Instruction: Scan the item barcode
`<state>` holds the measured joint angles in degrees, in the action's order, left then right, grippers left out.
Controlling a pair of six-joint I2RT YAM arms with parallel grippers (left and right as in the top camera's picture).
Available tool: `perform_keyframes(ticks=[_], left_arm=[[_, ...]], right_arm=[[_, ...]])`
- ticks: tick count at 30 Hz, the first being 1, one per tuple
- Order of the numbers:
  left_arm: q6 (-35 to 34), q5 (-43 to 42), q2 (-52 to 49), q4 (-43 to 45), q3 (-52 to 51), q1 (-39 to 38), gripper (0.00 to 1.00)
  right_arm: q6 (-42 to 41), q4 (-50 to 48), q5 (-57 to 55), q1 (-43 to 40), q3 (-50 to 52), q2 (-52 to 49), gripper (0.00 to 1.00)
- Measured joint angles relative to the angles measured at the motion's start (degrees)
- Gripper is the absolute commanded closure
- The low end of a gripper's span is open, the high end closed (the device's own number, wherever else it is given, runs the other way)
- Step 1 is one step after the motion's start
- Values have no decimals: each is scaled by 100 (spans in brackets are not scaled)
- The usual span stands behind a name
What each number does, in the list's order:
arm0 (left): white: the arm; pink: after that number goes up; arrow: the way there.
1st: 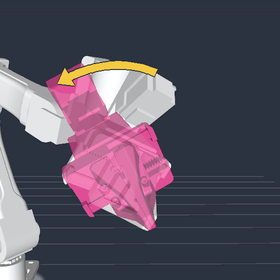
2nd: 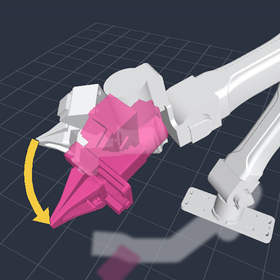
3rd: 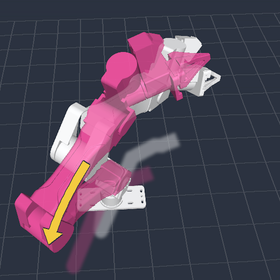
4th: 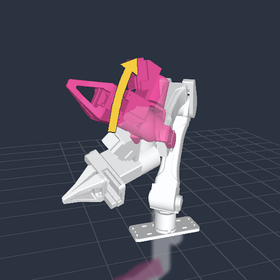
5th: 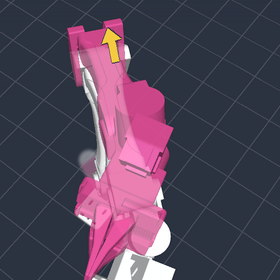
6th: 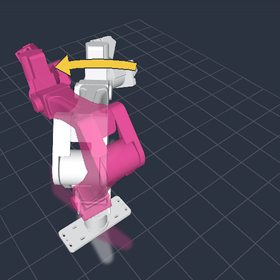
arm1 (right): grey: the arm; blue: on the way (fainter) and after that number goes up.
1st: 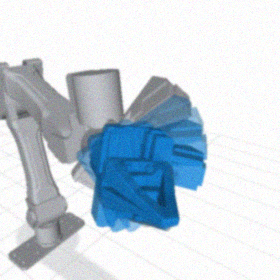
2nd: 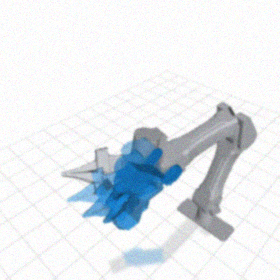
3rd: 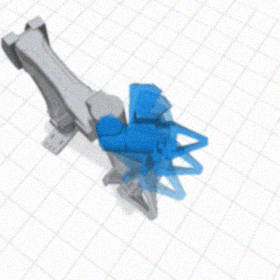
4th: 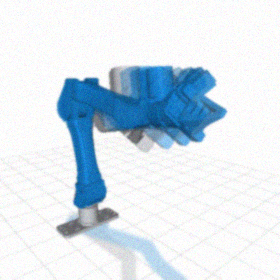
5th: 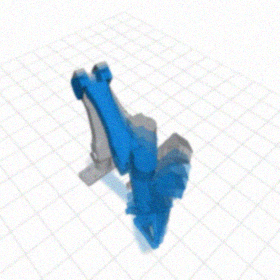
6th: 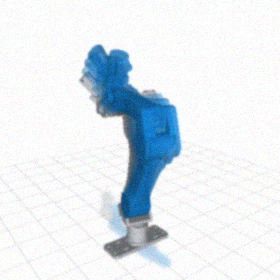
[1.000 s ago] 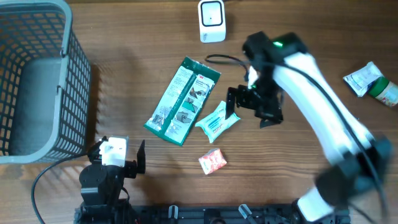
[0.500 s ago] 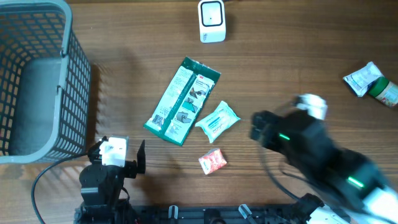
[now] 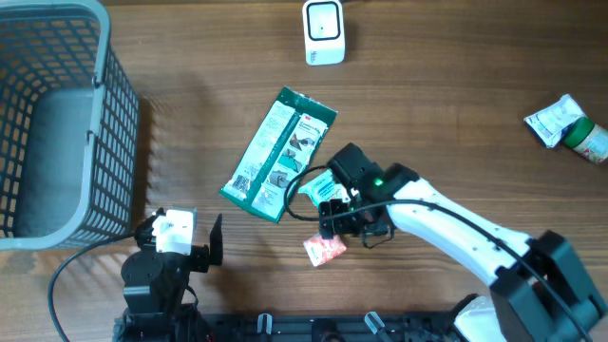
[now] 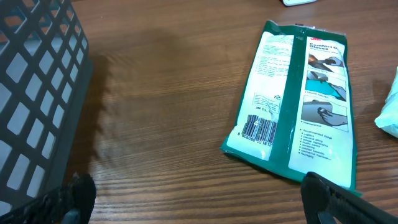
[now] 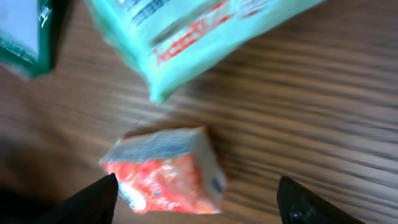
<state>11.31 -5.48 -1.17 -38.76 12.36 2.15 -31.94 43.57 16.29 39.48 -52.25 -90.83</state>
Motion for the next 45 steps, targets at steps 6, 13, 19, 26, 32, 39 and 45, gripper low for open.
perform_keyframes(ticks=[6,13,19,26,32,39,45], left_arm=[[2,0,0,0,0,0,0],[2,0,0,0,0,0,0],[2,0,0,0,0,0,0],[2,0,0,0,0,0,0],[2,0,0,-2,0,0,0],[2,0,0,-2,0,0,0],[2,0,0,-2,0,0,0]], right_arm=[[599,-273,935,-4,-33,-83,18],[960,-210,975,-4,-35,-256,27],[1130,-278,778,-4,-35,-767,51],[1307,-295,920,-22,-39,-896,96],[756,664,1456,-190,-389,-949,96],[-1123,1840,3314,-925,-1054,-946,96],[-2557,1980,4870,-1121,-1054,-946,96]])
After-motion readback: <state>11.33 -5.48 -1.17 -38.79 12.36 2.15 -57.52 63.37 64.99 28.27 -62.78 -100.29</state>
